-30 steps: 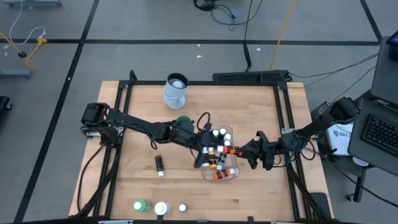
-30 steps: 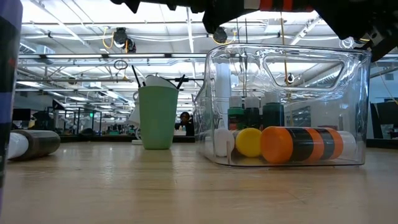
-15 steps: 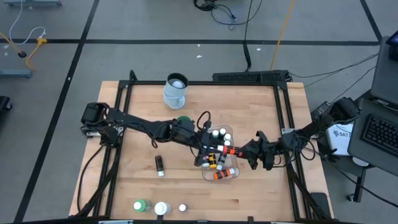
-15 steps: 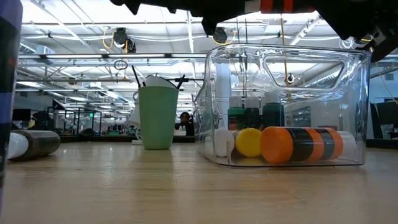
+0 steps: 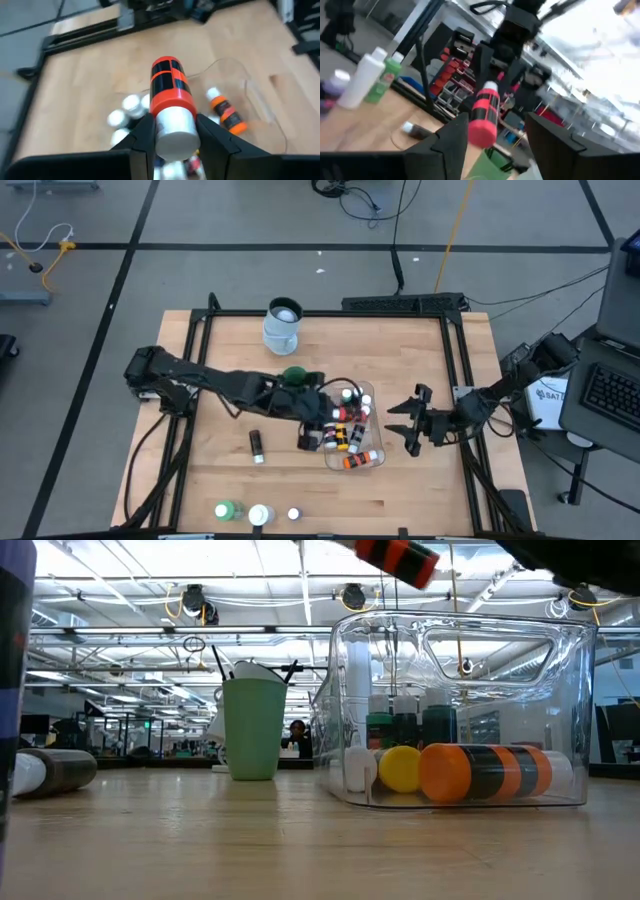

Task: Pick & Place Paint Supplies
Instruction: Put the small orange paint bottle into the transparent bin

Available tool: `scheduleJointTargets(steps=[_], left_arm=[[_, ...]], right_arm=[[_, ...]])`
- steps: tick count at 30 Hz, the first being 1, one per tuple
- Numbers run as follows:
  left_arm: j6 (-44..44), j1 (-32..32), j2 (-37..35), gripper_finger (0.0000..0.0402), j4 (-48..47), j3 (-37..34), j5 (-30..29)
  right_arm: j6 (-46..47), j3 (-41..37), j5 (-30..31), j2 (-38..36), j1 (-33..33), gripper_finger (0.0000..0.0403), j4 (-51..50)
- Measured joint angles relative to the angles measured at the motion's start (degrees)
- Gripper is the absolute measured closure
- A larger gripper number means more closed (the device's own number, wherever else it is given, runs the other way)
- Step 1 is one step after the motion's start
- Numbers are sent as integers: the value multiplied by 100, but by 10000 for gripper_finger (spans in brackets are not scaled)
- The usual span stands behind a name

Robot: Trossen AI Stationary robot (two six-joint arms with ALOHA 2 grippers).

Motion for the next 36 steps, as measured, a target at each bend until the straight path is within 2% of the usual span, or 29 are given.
scheduleJointTargets(steps=[3,7,10,13,16,20,21,25,36], left_arm=[[-143,-60,-2,302,-1167,599,-120],[-405,72,2,302,-1802,941,-109],[-506,330,130,302,-2247,1098,-15],[-506,633,580,302,-2732,1558,284],[-449,840,1339,302,-3624,2572,365],[-380,995,2600,302,-5322,4387,341],[-353,1025,2858,302,-5544,4617,340],[31,1205,3028,302,-5346,4128,792],[-20,1381,3446,299,-5133,4118,518]], right_arm=[[669,-48,344,-71,257,210,-7],[1776,-215,365,-82,507,211,-138],[2055,-301,390,-82,582,216,-161],[2106,-320,391,-83,582,223,-157],[2106,-321,391,-82,580,228,-243],[2106,-319,393,-82,580,233,-372],[2104,-319,396,-82,580,234,-430],[2095,-330,416,-90,580,234,-597],[2084,-330,415,-98,579,234,-724]])
